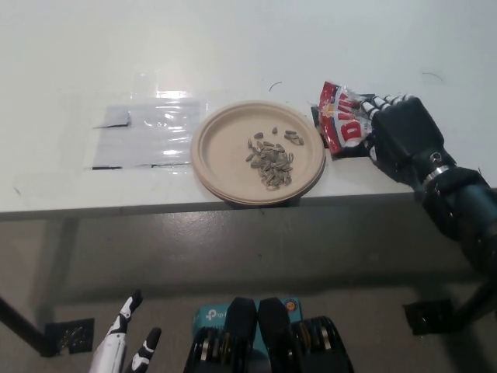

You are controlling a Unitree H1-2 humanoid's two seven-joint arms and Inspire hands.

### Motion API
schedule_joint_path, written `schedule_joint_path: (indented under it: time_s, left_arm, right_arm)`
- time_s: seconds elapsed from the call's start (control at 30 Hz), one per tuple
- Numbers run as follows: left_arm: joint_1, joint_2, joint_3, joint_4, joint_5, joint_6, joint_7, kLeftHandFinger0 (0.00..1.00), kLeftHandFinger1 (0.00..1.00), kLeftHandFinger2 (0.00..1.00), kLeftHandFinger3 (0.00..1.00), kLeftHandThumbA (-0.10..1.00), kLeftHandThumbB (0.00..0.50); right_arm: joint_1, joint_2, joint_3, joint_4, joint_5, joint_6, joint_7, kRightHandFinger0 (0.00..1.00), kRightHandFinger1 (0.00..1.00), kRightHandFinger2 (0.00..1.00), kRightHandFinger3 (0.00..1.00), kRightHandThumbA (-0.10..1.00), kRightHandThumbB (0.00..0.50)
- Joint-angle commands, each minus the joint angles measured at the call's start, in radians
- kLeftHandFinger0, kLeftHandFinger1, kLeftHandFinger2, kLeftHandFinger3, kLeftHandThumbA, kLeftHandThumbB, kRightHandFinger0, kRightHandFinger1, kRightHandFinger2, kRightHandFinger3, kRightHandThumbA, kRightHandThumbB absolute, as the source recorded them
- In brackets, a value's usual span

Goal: The robot picks up a small bag of sunflower seeds on the right hand side and take it to the empty plate on the left hand side then pours some sunflower seeds on to the plate.

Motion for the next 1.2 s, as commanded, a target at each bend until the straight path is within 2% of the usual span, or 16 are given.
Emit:
schedule_joint_path:
  time_s: [0.0, 0.17, 0.37, 0.5, 0.6, 0.7, 0.87, 1.03, 1.13, 1.17]
  left_arm:
    - [-0.003, 0.015, 0.003, -0.023, 0.02, -0.03, 0.032, 1.0, 1.0, 1.0, 1.0, 1.0, 0.003]
    - [-0.005, 0.013, 0.004, -0.026, 0.003, -0.029, 0.023, 1.0, 1.0, 1.0, 1.0, 1.0, 0.0]
    - [-0.01, 0.017, 0.003, -0.03, 0.012, -0.021, 0.021, 1.0, 1.0, 1.0, 1.0, 1.0, 0.0]
    - [-0.016, 0.024, 0.008, -0.037, 0.01, -0.017, 0.018, 1.0, 1.0, 1.0, 1.0, 1.0, 0.0]
    - [-0.02, 0.024, 0.008, -0.043, 0.007, -0.01, 0.012, 1.0, 1.0, 1.0, 1.0, 1.0, 0.0]
    - [-0.031, 0.026, 0.008, -0.037, 0.014, -0.019, 0.02, 1.0, 1.0, 1.0, 1.0, 1.0, 0.0]
    - [-0.039, 0.025, 0.012, -0.036, 0.006, -0.01, 0.015, 1.0, 1.0, 1.0, 1.0, 1.0, 0.036]
    - [-0.037, 0.023, 0.014, -0.025, -0.005, -0.016, 0.016, 1.0, 1.0, 1.0, 1.0, 1.0, 0.061]
    - [-0.035, 0.023, 0.013, -0.026, -0.004, -0.019, 0.017, 1.0, 1.0, 1.0, 1.0, 1.0, 0.048]
    - [-0.035, 0.021, 0.014, -0.025, -0.004, -0.017, 0.019, 1.0, 1.0, 1.0, 1.0, 1.0, 0.065]
  right_arm:
    - [-0.03, 0.016, -0.137, -0.049, 0.214, -0.034, 0.433, 1.0, 1.0, 1.0, 1.0, 0.75, 0.5]
    - [-0.018, 0.019, -0.179, -0.121, 0.271, -0.025, 0.605, 1.0, 1.0, 1.0, 1.0, 0.74, 0.5]
    - [0.026, -0.009, -0.188, -0.232, 0.298, 0.004, 0.74, 1.0, 1.0, 1.0, 1.0, 0.73, 0.5]
    - [0.087, -0.053, -0.194, -0.427, 0.359, 0.07, 0.894, 1.0, 1.0, 1.0, 1.0, 0.76, 0.5]
    - [0.176, -0.126, -0.182, -0.732, 0.443, 0.166, 1.032, 1.0, 1.0, 1.0, 1.0, 0.74, 0.5]
    - [0.216, -0.166, -0.184, -0.886, 0.514, 0.198, 1.09, 1.0, 1.0, 1.0, 1.0, 0.75, 0.5]
    - [0.277, -0.235, -0.179, -1.131, 0.606, 0.261, 1.165, 1.0, 1.0, 1.0, 1.0, 0.83, 0.5]
    - [0.311, -0.261, -0.185, -1.232, 0.611, 0.305, 1.192, 1.0, 1.0, 1.0, 1.0, 0.81, 0.5]
    - [0.32, -0.264, -0.189, -1.25, 0.605, 0.325, 1.205, 1.0, 1.0, 1.0, 1.0, 0.81, 0.5]
    - [0.321, -0.265, -0.19, -1.251, 0.597, 0.332, 1.209, 1.0, 1.0, 1.0, 1.0, 0.8, 0.5]
